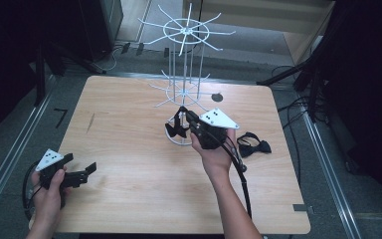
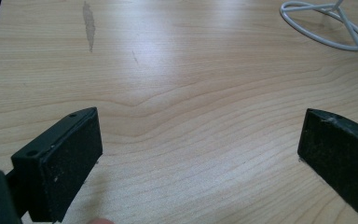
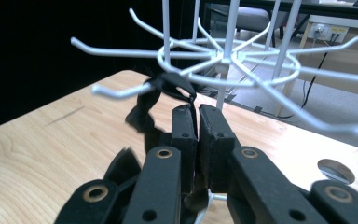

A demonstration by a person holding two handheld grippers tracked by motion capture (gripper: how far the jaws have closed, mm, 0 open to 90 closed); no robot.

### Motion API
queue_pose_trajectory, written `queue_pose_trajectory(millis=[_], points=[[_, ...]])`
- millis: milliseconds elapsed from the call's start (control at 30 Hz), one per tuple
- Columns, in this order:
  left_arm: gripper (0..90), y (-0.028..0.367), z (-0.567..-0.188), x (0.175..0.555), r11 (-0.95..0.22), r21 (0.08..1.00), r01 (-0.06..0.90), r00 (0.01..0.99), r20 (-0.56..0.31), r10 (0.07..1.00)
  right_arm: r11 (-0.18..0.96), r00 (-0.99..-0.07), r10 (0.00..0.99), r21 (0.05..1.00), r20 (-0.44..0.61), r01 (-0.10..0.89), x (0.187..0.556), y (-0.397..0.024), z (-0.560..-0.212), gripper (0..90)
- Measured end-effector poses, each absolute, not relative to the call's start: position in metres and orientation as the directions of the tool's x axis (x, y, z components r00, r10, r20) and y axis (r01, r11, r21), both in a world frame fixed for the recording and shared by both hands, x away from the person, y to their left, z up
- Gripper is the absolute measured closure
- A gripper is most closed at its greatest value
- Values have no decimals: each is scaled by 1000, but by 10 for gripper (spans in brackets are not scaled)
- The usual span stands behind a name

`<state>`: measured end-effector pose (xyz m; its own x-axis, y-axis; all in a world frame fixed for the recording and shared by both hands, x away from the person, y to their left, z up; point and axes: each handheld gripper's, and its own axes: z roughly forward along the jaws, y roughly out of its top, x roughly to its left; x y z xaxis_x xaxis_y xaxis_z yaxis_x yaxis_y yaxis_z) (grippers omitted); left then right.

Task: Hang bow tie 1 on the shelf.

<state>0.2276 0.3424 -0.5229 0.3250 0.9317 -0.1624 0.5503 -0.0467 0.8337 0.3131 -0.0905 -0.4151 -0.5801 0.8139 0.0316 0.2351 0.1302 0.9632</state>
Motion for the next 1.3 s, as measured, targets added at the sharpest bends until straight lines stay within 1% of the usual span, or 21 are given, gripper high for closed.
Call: queue_pose_trajectory(millis=[167,200,333,400,467,800,1000,1300], points=[[2,342,-523,228,-46,834,550,325,-163,932,136,-585,811,962,30,238,311,-92,-421,770],[2,342,-523,228,-46,834,550,325,-163,932,139,-587,809,961,29,238,311,-92,-422,746],[2,342,-523,228,-45,834,550,324,-163,932,140,-586,810,964,21,228,308,-96,-424,598],[2,342,-523,228,-45,834,550,324,-163,932,126,-579,814,964,36,236,307,-100,-425,545],[2,342,-523,228,-47,834,549,325,-162,932,118,-578,815,964,42,237,307,-107,-427,510],[2,342,-523,228,-47,834,551,324,-162,932,131,-577,816,964,28,232,302,-126,-431,472],[2,342,-523,228,-47,833,551,324,-162,932,141,-565,825,960,22,243,302,-139,-436,469],[2,342,-523,228,-51,832,552,325,-158,932,125,-538,842,960,31,252,302,-158,-440,469]])
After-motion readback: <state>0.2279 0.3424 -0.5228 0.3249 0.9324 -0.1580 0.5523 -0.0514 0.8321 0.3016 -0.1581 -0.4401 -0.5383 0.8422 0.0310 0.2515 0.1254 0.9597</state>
